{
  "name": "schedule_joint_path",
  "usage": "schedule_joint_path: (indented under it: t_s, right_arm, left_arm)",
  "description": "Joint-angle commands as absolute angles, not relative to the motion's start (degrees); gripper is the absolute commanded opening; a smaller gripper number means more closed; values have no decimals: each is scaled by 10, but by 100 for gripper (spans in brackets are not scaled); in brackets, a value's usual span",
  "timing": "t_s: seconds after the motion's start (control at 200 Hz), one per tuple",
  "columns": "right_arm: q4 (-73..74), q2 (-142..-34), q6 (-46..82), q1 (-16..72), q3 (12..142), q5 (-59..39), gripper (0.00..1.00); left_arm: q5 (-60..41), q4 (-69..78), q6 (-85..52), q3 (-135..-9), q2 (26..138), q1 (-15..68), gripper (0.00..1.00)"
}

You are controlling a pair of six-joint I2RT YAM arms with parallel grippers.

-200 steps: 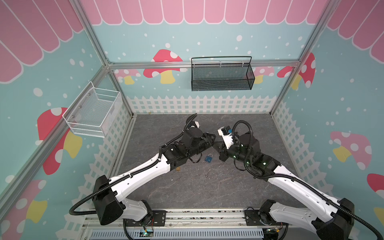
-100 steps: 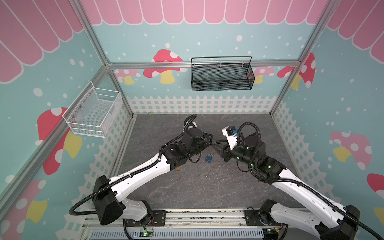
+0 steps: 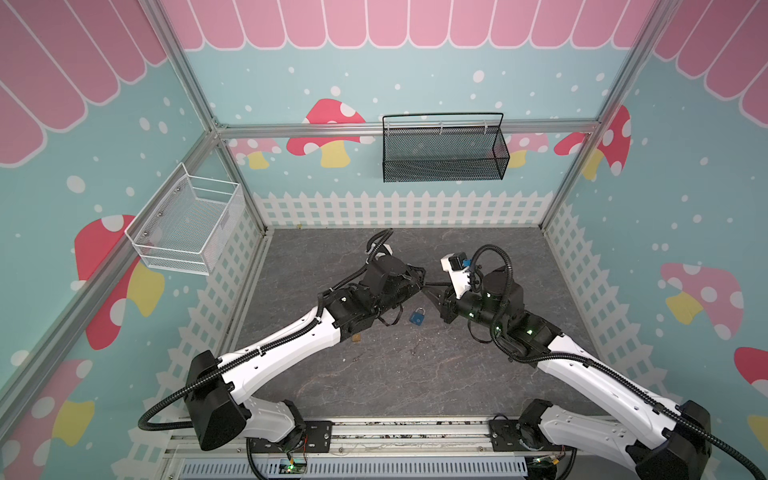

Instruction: Unlock with the key

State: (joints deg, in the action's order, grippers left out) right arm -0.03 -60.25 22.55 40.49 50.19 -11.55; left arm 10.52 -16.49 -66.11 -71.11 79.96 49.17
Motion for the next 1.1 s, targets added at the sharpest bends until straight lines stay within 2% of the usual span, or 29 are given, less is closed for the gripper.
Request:
schedule_joint_path:
  t_s: [0.0,0.57,0.83,1.096]
  right_arm:
    - [20,-609,224,403,490,-124,13]
    - [31,-620,211,403,486,-114,10]
    - [45,-625,204,403,484,-107,0]
    - [71,-617,192,403,481,-112,0]
  left_arm:
    - [113,-162,-673,-723,786,489,0]
    - [90,-171,-682,-735,789,492,0]
    - [67,-174,-702,-744,793,507,0]
    - [40,-182,-720,-757,793,532,0]
